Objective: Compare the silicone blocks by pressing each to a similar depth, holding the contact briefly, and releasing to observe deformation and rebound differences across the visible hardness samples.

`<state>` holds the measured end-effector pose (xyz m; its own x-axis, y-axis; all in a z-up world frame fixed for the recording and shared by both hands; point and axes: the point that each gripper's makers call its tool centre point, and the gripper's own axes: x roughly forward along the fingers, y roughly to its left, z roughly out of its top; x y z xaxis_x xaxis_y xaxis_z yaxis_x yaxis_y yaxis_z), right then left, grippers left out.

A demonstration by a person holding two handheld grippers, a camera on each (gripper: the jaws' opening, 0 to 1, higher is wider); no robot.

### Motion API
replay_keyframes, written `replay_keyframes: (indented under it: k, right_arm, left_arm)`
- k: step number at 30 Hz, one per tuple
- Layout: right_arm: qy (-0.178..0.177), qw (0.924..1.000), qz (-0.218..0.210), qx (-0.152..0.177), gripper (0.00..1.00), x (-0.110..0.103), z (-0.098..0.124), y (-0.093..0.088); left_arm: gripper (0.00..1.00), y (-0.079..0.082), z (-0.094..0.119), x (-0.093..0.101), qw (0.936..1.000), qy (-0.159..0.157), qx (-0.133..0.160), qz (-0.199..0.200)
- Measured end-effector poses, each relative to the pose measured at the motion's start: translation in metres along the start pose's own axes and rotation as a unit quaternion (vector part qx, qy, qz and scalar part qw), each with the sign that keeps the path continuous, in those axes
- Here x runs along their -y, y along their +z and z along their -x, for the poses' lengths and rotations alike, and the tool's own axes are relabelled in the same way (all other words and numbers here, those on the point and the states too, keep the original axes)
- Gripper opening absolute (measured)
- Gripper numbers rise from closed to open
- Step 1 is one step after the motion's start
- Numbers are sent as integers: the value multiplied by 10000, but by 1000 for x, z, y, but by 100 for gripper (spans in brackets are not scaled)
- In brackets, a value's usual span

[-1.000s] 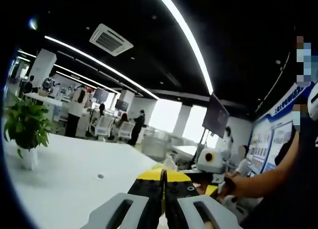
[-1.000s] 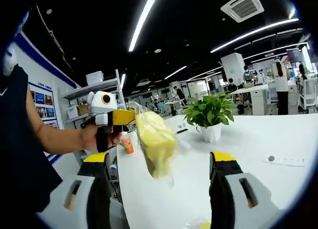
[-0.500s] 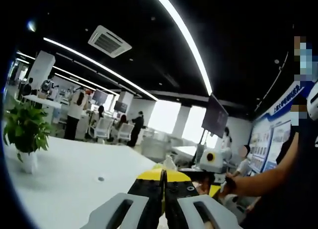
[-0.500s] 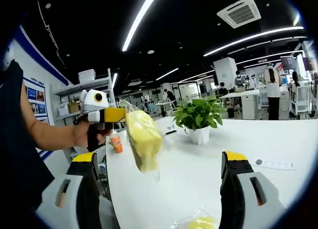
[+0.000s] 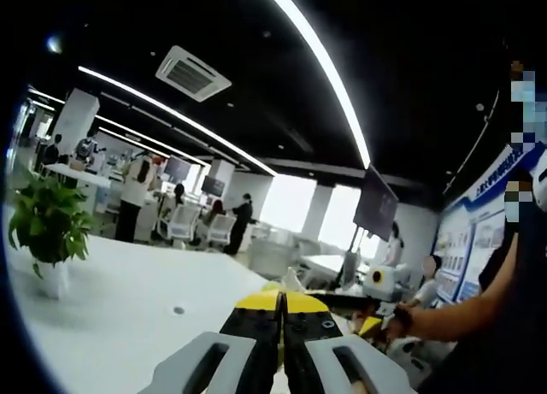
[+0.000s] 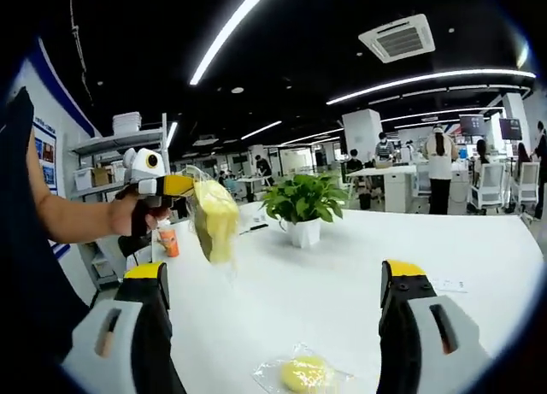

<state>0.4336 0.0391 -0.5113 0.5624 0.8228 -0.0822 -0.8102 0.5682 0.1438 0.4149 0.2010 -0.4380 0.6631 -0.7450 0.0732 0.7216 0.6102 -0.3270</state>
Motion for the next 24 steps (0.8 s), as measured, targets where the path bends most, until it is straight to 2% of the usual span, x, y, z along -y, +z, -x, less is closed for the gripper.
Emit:
replay_keyframes:
  k: [5,8,12,19,24]
  right_arm:
    - [-301,9995,-128,-12,96,18,19,-11]
    - [-396,9991,-161,-1,96,24,27,-14]
    - [-703,9974,83,-137,96,37,38,-24]
    - [-920,9955,92,-200,96,42,52,-39]
    - [-1073,9936,163,-315,96,47,60,-57]
  left_arm:
    - [0,-1,2,-5,9999,89,29,92]
    - [0,-4,5,-12,9992,124,118,361]
    - [0,-11,6,-19,9986,217,83,474]
    - [0,-22,8,-27,9979,342,28,550]
    - [0,-35,11,-32,9974,454,-64,564]
